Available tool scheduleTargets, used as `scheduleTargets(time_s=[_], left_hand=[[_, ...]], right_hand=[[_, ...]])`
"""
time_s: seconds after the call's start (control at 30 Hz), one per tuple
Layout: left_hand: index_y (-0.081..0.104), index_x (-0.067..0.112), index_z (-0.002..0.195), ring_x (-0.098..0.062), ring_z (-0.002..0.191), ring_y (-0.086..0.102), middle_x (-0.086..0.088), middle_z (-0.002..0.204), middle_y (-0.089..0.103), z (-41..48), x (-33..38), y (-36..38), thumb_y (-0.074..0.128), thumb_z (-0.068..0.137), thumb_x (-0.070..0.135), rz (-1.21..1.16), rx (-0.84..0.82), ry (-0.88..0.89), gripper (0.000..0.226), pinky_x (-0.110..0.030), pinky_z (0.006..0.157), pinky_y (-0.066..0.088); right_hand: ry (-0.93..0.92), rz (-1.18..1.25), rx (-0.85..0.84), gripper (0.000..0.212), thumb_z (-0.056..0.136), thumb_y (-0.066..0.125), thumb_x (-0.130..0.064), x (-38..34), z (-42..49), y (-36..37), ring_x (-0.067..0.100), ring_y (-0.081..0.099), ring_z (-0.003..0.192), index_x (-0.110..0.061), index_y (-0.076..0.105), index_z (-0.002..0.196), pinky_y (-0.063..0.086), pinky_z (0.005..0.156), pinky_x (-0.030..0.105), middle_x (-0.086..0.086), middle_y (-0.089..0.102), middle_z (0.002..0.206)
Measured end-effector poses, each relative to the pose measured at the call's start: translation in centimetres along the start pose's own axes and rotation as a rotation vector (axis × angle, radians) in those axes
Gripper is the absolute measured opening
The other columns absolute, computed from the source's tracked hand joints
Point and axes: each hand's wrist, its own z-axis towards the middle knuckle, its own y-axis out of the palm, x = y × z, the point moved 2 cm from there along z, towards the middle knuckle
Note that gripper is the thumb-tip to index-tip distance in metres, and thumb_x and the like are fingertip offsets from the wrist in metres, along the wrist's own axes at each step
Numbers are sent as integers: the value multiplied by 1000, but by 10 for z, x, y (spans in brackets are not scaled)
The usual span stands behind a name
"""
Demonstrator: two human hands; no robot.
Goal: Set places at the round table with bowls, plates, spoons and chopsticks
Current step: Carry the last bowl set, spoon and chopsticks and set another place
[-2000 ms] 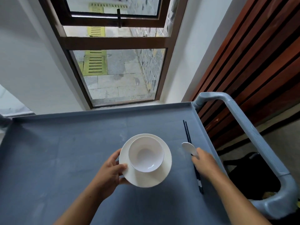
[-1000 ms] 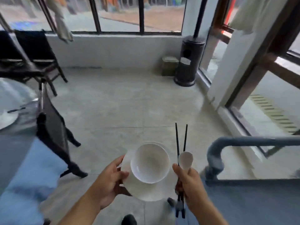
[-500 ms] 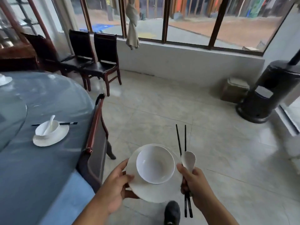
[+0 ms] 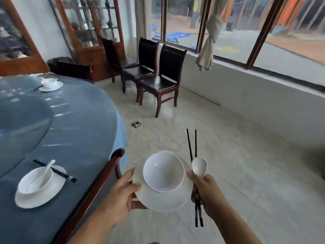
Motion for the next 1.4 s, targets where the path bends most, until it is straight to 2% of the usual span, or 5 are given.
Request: scheduleTargets(time_s=[0.4, 0.73, 0.93, 1.07, 1.4], left_hand=[[64, 36, 129, -41, 98, 71, -15, 122, 69, 313, 132, -45, 65, 75, 8, -119, 183, 67, 61, -57, 74, 58], [66, 38, 124, -39, 96, 72, -12, 116, 73, 537, 274, -112, 68, 75, 12, -163, 400, 188, 56, -51, 69, 59], [65, 39, 126, -42, 98, 72, -11, 122, 70, 665, 361, -162, 79, 65, 16, -230, 523, 258, 67, -52, 69, 60], [61, 37, 131, -37, 103, 71, -8, 126, 67, 733, 424, -209, 70, 75, 15, -241, 604, 296, 61, -50, 71, 59], [60, 35, 134, -38, 95, 72, -17, 128, 66, 895, 556, -432, 69, 79, 11, -338, 716, 418, 61, -48, 62, 59]], right_hand=[[20, -140, -211, 30, 91, 68, -23, -160, 367, 60, 18, 35, 38, -5, 53, 71, 35, 41, 27, 5, 39, 48], [11, -176, -417, 31, 90, 68, -22, -296, 647, 175, 18, 34, 39, -7, 48, 72, 31, 45, 29, 5, 37, 51], [11, -266, -568, 34, 91, 69, -21, -384, 811, 272, 17, 34, 36, -3, 48, 71, 33, 40, 26, 7, 35, 48], [11, -346, -668, 31, 93, 67, -23, -441, 895, 350, 15, 37, 37, -6, 53, 72, 34, 41, 27, 2, 40, 45], [-5, -434, -809, 29, 94, 64, -22, -513, 1100, 617, 15, 31, 41, -7, 51, 73, 32, 42, 28, 3, 36, 51]])
